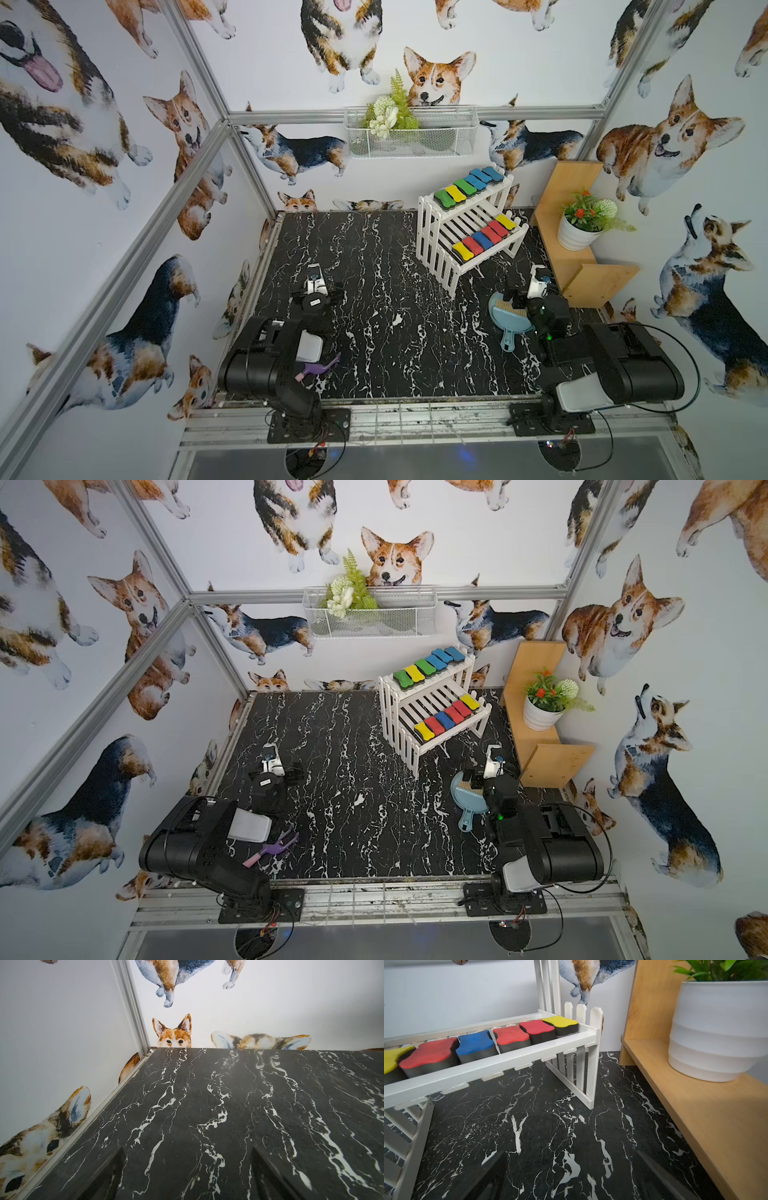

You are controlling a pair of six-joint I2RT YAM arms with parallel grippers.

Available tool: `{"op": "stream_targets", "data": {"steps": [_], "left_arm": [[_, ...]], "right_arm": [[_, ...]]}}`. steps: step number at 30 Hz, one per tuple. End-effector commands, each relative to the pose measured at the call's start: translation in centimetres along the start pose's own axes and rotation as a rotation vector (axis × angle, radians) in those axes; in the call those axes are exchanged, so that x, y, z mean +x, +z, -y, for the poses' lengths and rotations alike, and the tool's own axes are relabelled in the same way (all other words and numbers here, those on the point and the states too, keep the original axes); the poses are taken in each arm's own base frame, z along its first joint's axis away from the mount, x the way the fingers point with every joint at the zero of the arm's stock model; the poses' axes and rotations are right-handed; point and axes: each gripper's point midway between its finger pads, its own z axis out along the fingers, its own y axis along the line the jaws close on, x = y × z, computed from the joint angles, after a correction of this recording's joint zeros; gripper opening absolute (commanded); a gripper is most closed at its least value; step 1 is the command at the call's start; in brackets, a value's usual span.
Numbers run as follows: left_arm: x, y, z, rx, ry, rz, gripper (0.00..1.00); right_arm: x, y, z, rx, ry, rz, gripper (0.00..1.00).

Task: Remove the whiteboard erasers from the shelf
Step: Move the shelf to the center of the board.

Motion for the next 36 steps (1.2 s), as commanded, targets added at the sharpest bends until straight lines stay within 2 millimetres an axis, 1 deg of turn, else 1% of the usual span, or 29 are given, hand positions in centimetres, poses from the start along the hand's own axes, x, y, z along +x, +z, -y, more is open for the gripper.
{"op": "stream_targets", "data": {"steps": [1,19,36], "left_arm": [[-0.4,-0.04,-0.03,0.001,-0.006,0.016,0.99],[-0.41,-0.03,-0.03,0.001,-0.005,0.016,1.0],[-0.43,-0.03,-0.03,0.001,-0.006,0.016,1.0]], "right_arm": [[-0.5,-0.1,-0.07,-0.005,-0.01,0.021,1.0],[-0.5,-0.08,-0.04,-0.005,-0.009,0.019,1.0],[-0.53,-0.08,0.3,-0.033,0.032,0.019,1.0]]}}
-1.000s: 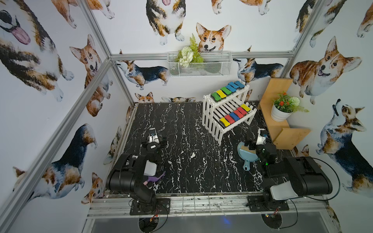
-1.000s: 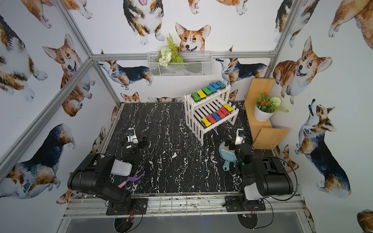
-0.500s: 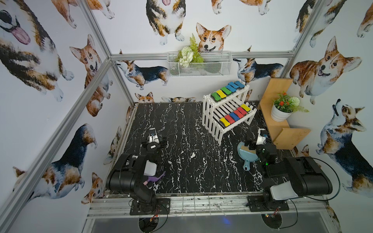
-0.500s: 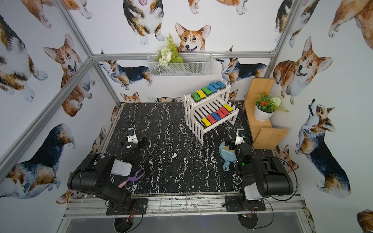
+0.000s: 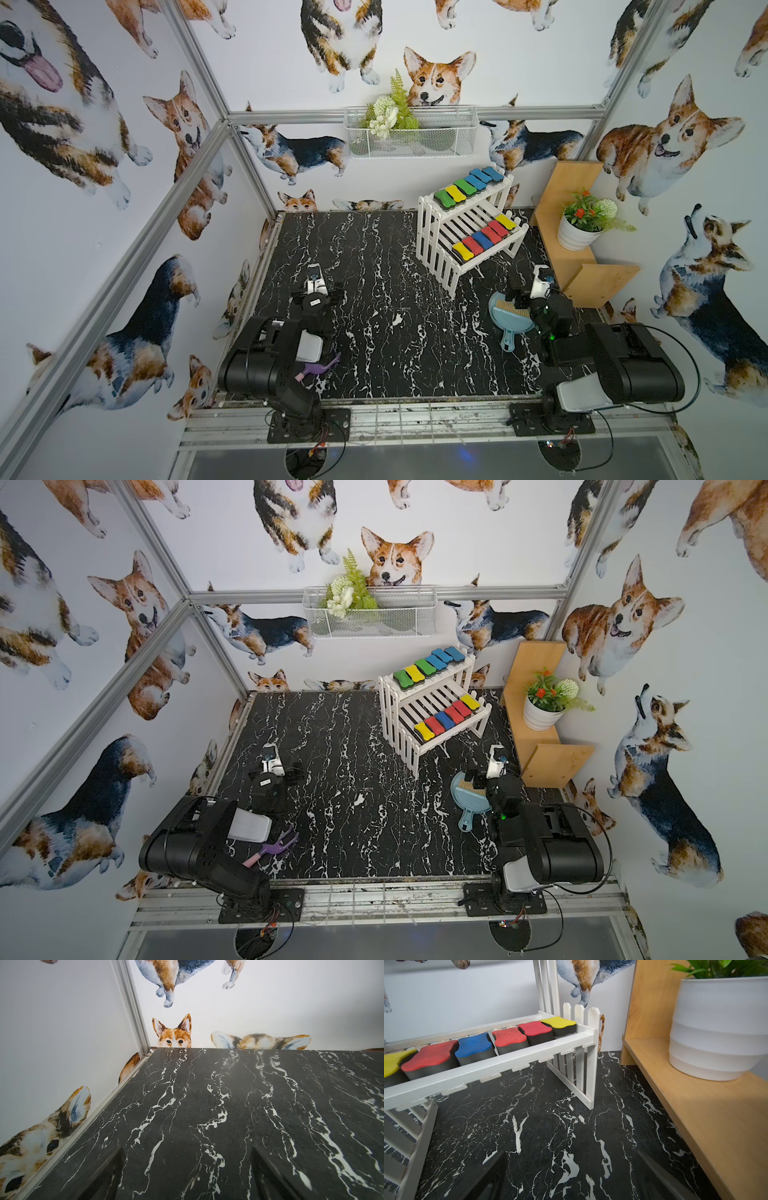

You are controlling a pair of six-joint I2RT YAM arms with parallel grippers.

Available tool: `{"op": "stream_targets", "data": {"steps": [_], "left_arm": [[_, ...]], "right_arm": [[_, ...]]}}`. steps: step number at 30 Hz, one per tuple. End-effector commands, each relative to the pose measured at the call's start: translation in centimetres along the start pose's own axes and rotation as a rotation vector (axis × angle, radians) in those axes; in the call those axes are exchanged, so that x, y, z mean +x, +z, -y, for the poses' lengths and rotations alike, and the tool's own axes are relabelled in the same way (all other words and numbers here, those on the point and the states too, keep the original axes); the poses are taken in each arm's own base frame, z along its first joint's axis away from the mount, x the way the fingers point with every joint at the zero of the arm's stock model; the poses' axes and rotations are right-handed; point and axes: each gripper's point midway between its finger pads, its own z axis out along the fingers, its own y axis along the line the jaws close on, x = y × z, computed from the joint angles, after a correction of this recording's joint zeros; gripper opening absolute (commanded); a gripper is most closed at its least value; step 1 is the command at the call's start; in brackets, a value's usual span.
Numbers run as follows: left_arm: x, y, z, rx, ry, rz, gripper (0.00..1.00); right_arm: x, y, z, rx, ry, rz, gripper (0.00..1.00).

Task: Remove the whiteboard erasers from the shelf
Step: Move the shelf to the center of the board.

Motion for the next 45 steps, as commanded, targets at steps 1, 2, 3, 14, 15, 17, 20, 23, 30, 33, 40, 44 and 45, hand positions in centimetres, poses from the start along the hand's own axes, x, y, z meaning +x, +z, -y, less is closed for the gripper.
{"op": "stream_targets", "data": {"steps": [1,2,3,14,15,17,20,23,30,33,40,44,45], "left_arm": [[-0.4,0.0,0.0,0.002,-0.005,0.016,1.0],[-0.4,0.0,0.0,0.001,-0.005,0.015,0.99],[-0.4,0.0,0.0,0.001,-0.005,0.015,0.99],[-0.3,0.1,0.0,0.016,-0.013,0.008,0.99],[-0.6,0.0,-0.3,0.003,-0.013,0.02,1.0],[-0.9,-0.1,-0.4,0.0,-0.027,0.007,1.0],[-2.0,0.1,-0.9,-0.031,-0.025,-0.009,0.99],[-3.0,0.5,-1.5,-0.069,-0.032,-0.033,1.0],[-9.6,-0.6,-0.2,0.041,-0.128,0.112,1.0],[-12.4,-1.0,1.1,0.137,-0.218,0.156,0.99],[-13.2,-1.5,-3.1,-0.07,-0.648,0.072,1.0],[-13.5,0.3,-1.4,0.058,-0.661,-0.08,1.0],[-13.6,0.5,-1.0,0.076,-0.662,-0.094,1.0]], "right_arm": [[-0.4,0.0,-0.2,-0.014,0.011,0.018,1.0],[-0.5,0.0,-0.2,-0.014,0.011,0.018,1.0],[-0.4,0.0,-0.2,-0.012,0.01,0.015,1.0],[-0.4,0.1,-0.3,-0.017,0.003,0.013,1.0],[-0.8,-0.1,0.0,0.003,0.013,0.03,1.0],[-1.6,-0.5,1.4,0.084,0.047,0.041,1.0],[-2.3,0.0,1.9,0.121,0.075,-0.016,1.0],[-2.7,-0.1,2.5,0.16,0.118,-0.034,1.0],[-3.9,-0.8,4.9,0.331,0.161,-0.086,1.0],[-4.4,-0.5,5.8,0.406,0.247,-0.109,1.0],[-7.8,1.5,-1.4,-0.013,0.281,-0.136,1.0],[-9.5,1.0,-0.2,0.066,0.294,-0.098,1.0],[-9.7,0.9,0.3,0.095,0.282,-0.088,1.0]]}}
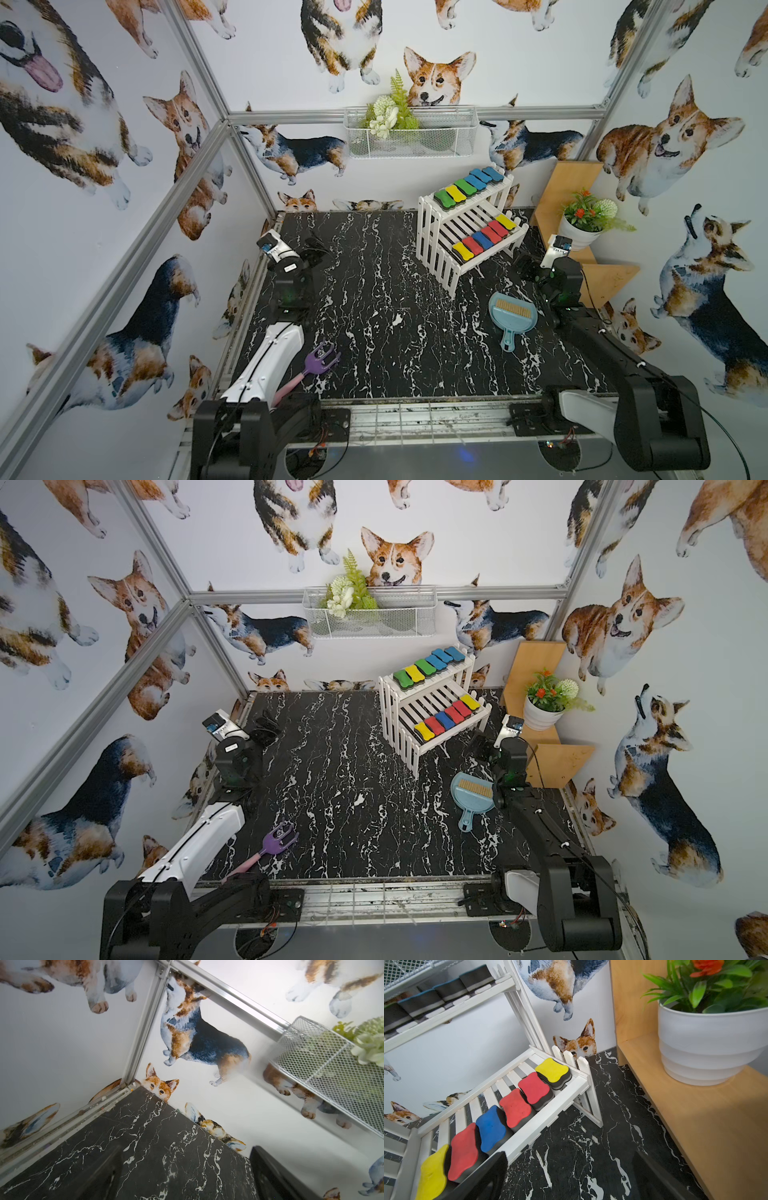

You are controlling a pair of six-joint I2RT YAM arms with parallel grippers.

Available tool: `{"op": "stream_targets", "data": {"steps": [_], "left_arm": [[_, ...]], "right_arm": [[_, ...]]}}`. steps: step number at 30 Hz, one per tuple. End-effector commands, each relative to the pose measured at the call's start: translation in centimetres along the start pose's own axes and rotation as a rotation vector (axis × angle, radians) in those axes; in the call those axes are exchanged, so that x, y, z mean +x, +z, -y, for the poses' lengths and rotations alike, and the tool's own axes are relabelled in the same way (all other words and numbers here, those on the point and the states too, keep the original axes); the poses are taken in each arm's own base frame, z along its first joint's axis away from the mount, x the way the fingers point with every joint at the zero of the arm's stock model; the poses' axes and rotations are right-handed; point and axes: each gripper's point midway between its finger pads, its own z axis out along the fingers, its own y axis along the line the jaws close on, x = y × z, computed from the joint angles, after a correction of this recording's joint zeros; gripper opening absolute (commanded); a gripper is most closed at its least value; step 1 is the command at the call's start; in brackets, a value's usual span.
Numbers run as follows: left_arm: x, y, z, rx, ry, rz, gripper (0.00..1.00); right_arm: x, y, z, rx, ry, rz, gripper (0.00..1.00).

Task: Remove the whiteboard erasers from the shelf
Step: Move the shelf to the center of the board.

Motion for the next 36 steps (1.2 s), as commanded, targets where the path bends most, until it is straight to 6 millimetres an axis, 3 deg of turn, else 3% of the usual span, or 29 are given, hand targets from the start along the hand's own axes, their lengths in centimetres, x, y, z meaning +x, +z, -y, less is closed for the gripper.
{"op": "stream_targets", "data": {"steps": [1,4,7,8,10,12,14,17,22,25,32,36], "left_arm": [[4.2,0.3,0.1,0.015,-0.076,-0.217,1.0],[4.6,0.2,1.1,0.066,-0.113,-0.246,1.0],[4.7,0.0,2.2,0.125,-0.116,-0.265,1.0],[3.5,0.2,3.5,0.16,-0.112,-0.253,1.0],[3.4,0.2,4.3,0.181,-0.1,-0.286,1.0],[4.0,0.0,4.8,0.186,-0.091,-0.338,1.0],[5.1,-0.3,5.6,0.192,-0.084,-0.394,1.0],[7.5,-1.4,7.4,0.219,-0.049,-0.494,1.0],[10.9,-4.2,9.9,0.244,0.044,-0.599,1.0],[11.9,-5.2,10.4,0.256,0.048,-0.645,1.0],[11.7,-6.8,11.0,0.303,0.039,-0.67,1.0],[11.2,-7.2,11.3,0.316,0.042,-0.668,1.0]], "right_arm": [[-1.1,-0.6,0.6,0.073,-0.015,0.033,1.0],[-1.9,-1.2,2.5,0.286,-0.109,0.074,1.0],[-1.4,-1.3,4.1,0.366,0.076,0.083,1.0],[-0.8,-1.4,4.6,0.383,0.152,0.079,1.0],[0.3,-1.6,5.2,0.359,0.297,0.062,1.0],[1.0,-1.0,4.2,0.19,0.376,0.026,1.0],[1.1,-0.9,3.4,0.149,0.375,0.007,1.0],[0.5,-0.6,1.6,0.11,0.324,-0.08,0.96],[-0.3,-1.3,-6.0,-0.019,0.072,-0.181,0.99],[1.1,-1.1,-9.7,-0.132,0.005,-0.271,0.97],[3.7,-0.9,-15.2,-0.232,-0.183,-0.4,0.64],[4.5,-1.0,-17.9,-0.275,-0.249,-0.423,0.64]]}}
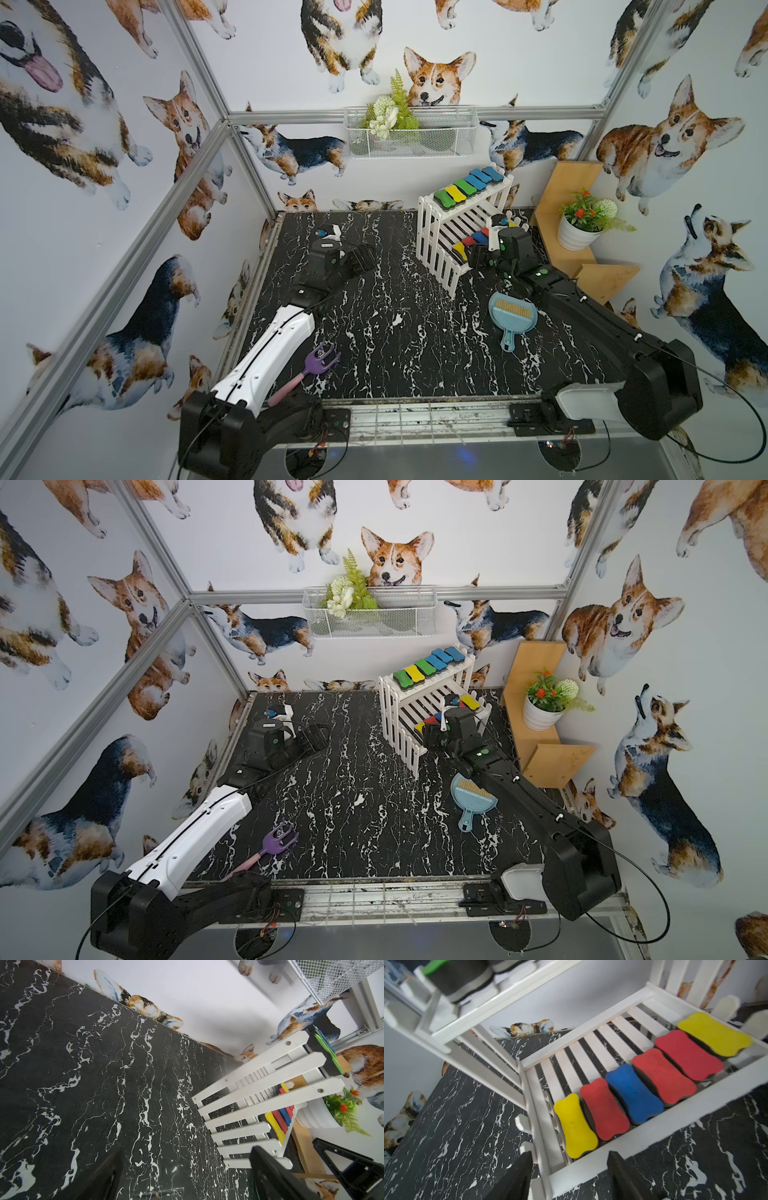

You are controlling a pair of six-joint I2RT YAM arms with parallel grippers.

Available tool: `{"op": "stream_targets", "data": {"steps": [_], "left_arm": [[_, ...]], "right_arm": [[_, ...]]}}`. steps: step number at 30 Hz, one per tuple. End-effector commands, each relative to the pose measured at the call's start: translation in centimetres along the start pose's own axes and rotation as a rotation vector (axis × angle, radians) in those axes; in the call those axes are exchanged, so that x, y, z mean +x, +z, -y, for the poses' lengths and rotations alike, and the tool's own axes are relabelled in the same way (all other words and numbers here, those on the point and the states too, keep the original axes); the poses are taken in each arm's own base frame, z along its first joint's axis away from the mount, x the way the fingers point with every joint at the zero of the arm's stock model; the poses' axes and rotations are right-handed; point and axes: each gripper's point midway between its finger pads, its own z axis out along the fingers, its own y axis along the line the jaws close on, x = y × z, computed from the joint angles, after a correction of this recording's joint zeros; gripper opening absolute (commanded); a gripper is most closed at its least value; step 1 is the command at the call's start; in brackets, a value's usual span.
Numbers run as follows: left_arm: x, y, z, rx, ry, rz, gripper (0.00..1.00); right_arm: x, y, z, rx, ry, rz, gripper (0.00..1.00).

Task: Remove the whiteboard erasers from the shelf
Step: Move the shelf to the center of the board.

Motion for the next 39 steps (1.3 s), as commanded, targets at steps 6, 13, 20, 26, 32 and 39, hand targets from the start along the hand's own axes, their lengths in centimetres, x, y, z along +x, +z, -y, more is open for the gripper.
{"op": "stream_targets", "data": {"steps": [6,13,20,26,32,39], "left_arm": [[-0.1,-0.6,0.3,0.001,0.033,-0.015,1.0],[0.0,-0.7,0.3,-0.005,0.046,-0.017,1.0],[0.1,-0.4,0.2,-0.004,0.05,-0.026,1.0],[0.2,-0.4,0.0,-0.015,0.056,-0.029,1.0],[0.1,-0.7,-0.2,-0.03,0.062,-0.028,1.0],[-0.5,-1.6,-0.5,-0.061,0.067,0.0,1.0]], "right_arm": [[2.0,1.7,-1.8,0.038,-0.119,-0.106,0.55],[3.4,2.3,-2.5,0.061,-0.152,-0.152,0.51],[4.5,3.0,-2.6,0.081,-0.166,-0.174,0.42],[5.3,3.6,-3.9,0.081,-0.183,-0.19,0.31],[6.1,4.4,-5.6,0.087,-0.186,-0.209,0.2],[5.7,5.1,-9.8,0.073,-0.176,-0.194,0.07]]}}
